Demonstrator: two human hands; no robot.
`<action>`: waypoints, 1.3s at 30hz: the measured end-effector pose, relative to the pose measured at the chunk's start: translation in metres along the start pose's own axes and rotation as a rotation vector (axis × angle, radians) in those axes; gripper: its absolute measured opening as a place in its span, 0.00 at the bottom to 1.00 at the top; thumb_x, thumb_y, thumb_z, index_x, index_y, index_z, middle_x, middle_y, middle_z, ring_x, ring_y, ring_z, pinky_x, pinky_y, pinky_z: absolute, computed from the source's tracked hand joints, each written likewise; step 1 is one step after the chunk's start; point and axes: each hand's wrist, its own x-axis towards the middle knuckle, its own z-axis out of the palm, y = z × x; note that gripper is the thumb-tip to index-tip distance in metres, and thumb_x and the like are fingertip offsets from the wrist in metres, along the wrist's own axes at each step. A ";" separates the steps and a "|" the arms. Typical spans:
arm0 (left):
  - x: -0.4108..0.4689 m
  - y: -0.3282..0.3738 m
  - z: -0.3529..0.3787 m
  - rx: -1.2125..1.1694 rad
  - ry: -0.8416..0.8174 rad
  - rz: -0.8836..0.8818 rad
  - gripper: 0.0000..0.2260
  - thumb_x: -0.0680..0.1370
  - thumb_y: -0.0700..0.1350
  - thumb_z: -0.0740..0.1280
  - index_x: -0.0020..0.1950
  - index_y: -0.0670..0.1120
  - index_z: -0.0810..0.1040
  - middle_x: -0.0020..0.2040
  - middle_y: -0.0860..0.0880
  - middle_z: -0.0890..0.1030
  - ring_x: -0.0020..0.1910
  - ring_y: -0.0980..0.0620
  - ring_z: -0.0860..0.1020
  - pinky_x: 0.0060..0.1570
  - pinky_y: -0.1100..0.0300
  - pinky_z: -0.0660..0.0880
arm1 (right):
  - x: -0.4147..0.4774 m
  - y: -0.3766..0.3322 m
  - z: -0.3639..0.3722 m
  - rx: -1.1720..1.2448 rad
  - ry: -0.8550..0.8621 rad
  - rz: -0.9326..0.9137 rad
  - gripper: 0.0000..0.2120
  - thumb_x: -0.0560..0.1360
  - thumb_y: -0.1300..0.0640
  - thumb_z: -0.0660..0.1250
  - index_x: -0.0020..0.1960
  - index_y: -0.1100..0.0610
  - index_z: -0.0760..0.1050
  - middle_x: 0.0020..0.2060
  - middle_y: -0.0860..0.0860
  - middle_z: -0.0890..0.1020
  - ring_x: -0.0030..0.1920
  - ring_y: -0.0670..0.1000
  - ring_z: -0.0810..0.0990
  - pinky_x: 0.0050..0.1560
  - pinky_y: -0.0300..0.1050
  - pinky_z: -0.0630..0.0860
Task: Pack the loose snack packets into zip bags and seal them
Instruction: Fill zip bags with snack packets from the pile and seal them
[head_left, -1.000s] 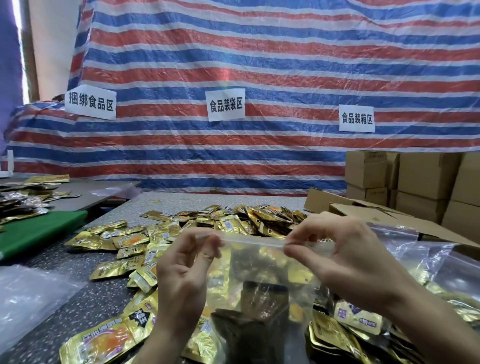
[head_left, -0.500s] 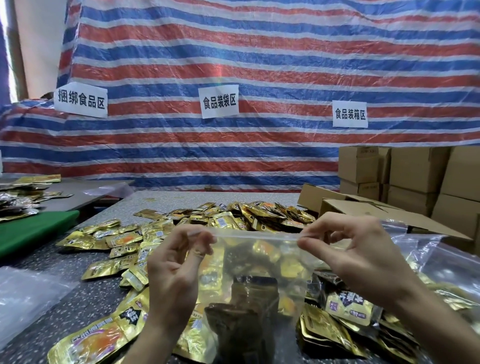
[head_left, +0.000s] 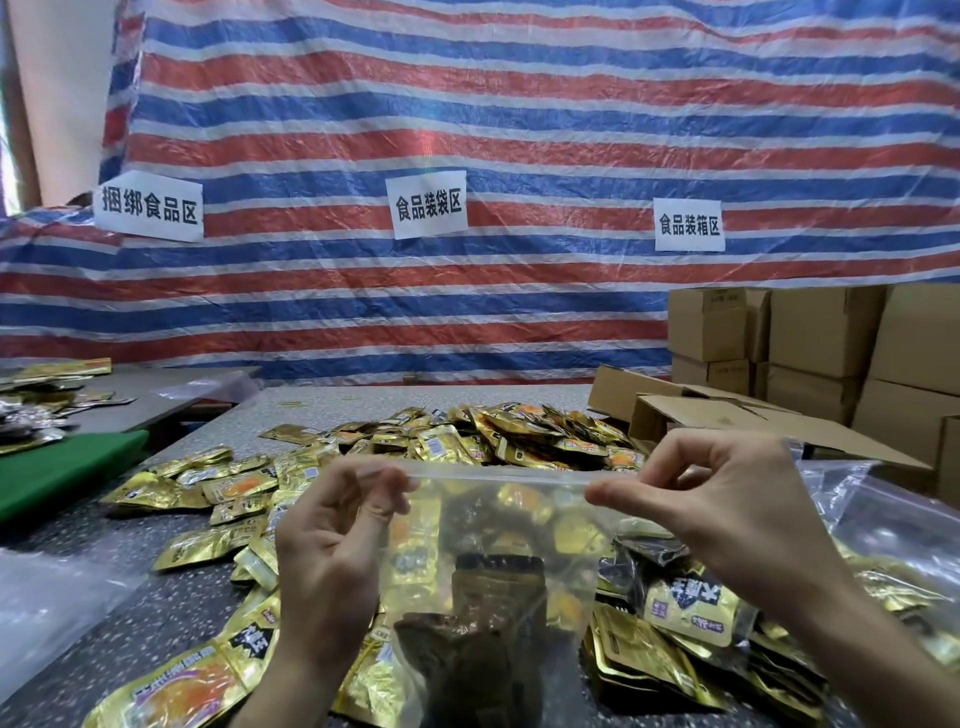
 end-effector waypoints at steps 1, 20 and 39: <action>0.001 -0.002 -0.001 -0.017 0.019 -0.014 0.06 0.77 0.49 0.68 0.43 0.49 0.81 0.37 0.45 0.80 0.35 0.48 0.76 0.39 0.59 0.75 | -0.001 0.002 -0.002 0.013 0.017 0.013 0.17 0.58 0.41 0.80 0.33 0.53 0.82 0.28 0.53 0.82 0.23 0.47 0.77 0.24 0.36 0.72; -0.002 -0.008 0.006 -0.095 -0.106 -0.219 0.15 0.76 0.57 0.70 0.61 0.54 0.81 0.55 0.51 0.84 0.54 0.56 0.82 0.52 0.65 0.78 | -0.037 0.026 0.051 0.158 -0.442 0.390 0.06 0.72 0.55 0.77 0.48 0.48 0.85 0.43 0.48 0.88 0.43 0.45 0.86 0.43 0.37 0.79; -0.021 -0.011 0.018 -0.005 -0.314 -0.265 0.08 0.76 0.54 0.68 0.48 0.53 0.84 0.45 0.48 0.84 0.43 0.50 0.82 0.48 0.56 0.76 | 0.003 0.159 -0.036 0.023 0.390 0.841 0.12 0.79 0.58 0.69 0.43 0.65 0.82 0.29 0.54 0.85 0.32 0.55 0.85 0.35 0.48 0.79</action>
